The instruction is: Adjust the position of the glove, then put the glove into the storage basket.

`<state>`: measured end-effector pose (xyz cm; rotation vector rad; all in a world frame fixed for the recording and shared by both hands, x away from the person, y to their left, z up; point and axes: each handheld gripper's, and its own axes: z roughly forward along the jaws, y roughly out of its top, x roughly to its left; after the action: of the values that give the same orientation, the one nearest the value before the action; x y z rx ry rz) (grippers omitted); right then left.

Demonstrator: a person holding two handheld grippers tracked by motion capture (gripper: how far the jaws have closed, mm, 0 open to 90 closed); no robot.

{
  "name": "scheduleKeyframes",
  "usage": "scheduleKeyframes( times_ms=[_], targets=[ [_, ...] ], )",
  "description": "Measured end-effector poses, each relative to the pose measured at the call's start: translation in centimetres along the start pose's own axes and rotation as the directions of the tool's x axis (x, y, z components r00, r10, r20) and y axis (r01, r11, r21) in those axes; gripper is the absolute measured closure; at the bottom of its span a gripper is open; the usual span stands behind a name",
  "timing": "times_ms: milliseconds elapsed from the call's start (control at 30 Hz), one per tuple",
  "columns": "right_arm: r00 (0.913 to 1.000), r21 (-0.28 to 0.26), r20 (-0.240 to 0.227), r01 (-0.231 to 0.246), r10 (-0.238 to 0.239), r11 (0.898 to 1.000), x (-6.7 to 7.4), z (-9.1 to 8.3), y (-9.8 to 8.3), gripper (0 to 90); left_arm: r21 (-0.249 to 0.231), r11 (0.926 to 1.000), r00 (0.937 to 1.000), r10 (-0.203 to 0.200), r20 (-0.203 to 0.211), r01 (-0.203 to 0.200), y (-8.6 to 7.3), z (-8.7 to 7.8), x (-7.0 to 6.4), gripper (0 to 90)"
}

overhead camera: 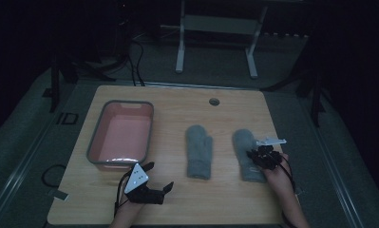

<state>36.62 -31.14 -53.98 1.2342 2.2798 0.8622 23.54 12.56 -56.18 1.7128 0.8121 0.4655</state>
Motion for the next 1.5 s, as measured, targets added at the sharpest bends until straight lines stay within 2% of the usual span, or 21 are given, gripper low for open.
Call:
scheduleKeyframes(
  times_ms=[233, 333, 467, 500, 800, 1067, 1200, 1367, 1500],
  targets=[
    [0.9955, -0.049, 0.048, -0.079, 0.082, 0.996, 1.0, -1.5, 1.6, 83.9, 0.01, 0.9999, 1.0, -0.003, -0.005, 0.003, -0.1, 0.1, 0.1, 0.6],
    [0.9948, -0.068, 0.069, -0.07, 0.075, 0.995, 1.8, -2.4, 2.6, 84.0, 0.001, 1.0, 1.0, -0.005, -0.006, 0.005, 0.0, 0.0, 0.1, 0.6],
    [0.9952, -0.104, 0.068, -0.063, 0.07, 0.993, 2.7, -3.5, 3.9, 84.1, 0.006, 1.0, 1.0, -0.003, -0.006, 0.003, 0.0, 0.0, 0.1, 0.6],
    [0.995, -0.118, 0.068, -0.065, 0.073, 0.991, 3.2, -4.0, 4.7, 84.0, 0.005, 1.0, 1.0, -0.003, -0.006, 0.003, 0.0, 0.0, 0.1, 0.6],
    [0.9925, -0.143, 0.07, -0.089, 0.1, 0.986, 5.8, -4.4, 7.5, 84.0, 0.002, 1.0, 1.0, -0.001, -0.006, 0.001, 0.0, -0.1, 0.0, 0.7],
    [0.9935, -0.159, 0.039, -0.1, 0.107, 0.982, 9.5, -4.1, 9.8, 83.9, 0.0, 1.0, 1.0, 0.007, 0.0, -0.007, 0.1, -0.1, -0.1, 0.6],
    [0.9931, -0.151, 0.003, -0.115, 0.117, 0.982, 11.3, -3.4, 10.5, 83.9, 0.002, 0.9999, 0.9999, 0.012, 0.002, -0.012, 0.1, -0.1, -0.2, 0.6],
    [0.9945, -0.135, -0.026, -0.104, 0.101, 0.985, 13.5, -2.3, 11.1, 83.8, -0.003, 1.0, 1.0, 0.005, 0.006, -0.005, 0.1, -0.2, -0.2, 0.6],
    [0.9903, -0.123, -0.065, -0.131, 0.123, 0.984, 14.8, -1.4, 11.3, 83.8, -0.014, 0.9999, 0.9999, 0.001, 0.015, -0.001, 0.1, -0.2, -0.3, 0.6]
  ],
)
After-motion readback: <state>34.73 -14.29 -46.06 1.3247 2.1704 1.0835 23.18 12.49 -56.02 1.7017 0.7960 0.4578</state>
